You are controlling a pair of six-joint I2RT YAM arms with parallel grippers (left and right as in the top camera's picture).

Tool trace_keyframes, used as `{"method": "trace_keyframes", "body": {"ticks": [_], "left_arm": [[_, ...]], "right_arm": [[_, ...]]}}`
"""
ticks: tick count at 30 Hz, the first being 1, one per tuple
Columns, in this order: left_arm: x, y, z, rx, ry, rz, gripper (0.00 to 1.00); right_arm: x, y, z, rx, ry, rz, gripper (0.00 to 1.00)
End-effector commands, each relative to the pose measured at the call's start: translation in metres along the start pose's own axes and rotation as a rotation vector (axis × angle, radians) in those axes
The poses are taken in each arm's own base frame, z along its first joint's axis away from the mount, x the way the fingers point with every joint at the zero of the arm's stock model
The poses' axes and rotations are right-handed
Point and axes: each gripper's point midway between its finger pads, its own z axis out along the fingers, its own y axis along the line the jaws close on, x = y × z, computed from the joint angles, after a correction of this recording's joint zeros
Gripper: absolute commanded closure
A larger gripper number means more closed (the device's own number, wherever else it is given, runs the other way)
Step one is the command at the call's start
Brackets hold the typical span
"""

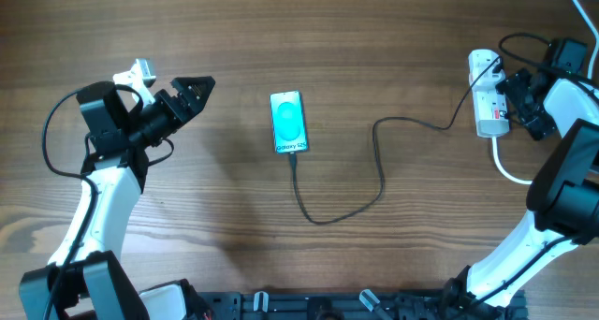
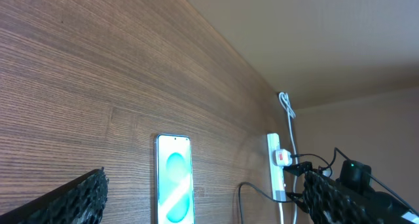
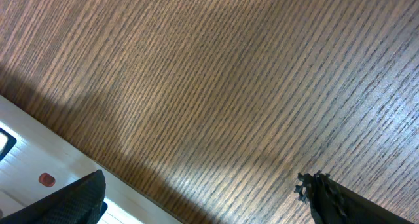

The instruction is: Plug charger to phone and switch on socket

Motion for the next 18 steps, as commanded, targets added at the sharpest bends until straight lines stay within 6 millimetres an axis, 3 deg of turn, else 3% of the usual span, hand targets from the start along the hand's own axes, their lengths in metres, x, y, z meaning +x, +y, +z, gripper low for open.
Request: {"method": "trace_keyframes", "body": {"ticks": [1,18], "left_arm": [[-0.009,-0.012,-0.005,0.015,-0.026,0.047,0.00],[-0.009,-0.012,-0.005,0.015,-0.026,0.047,0.00]], "right_arm": [[0.012,0.000,0.013,0.002,0.035,-0.011,0.00],[0.029,0.004,0.012,-0.033,0.117,-0.018,0.00]]}}
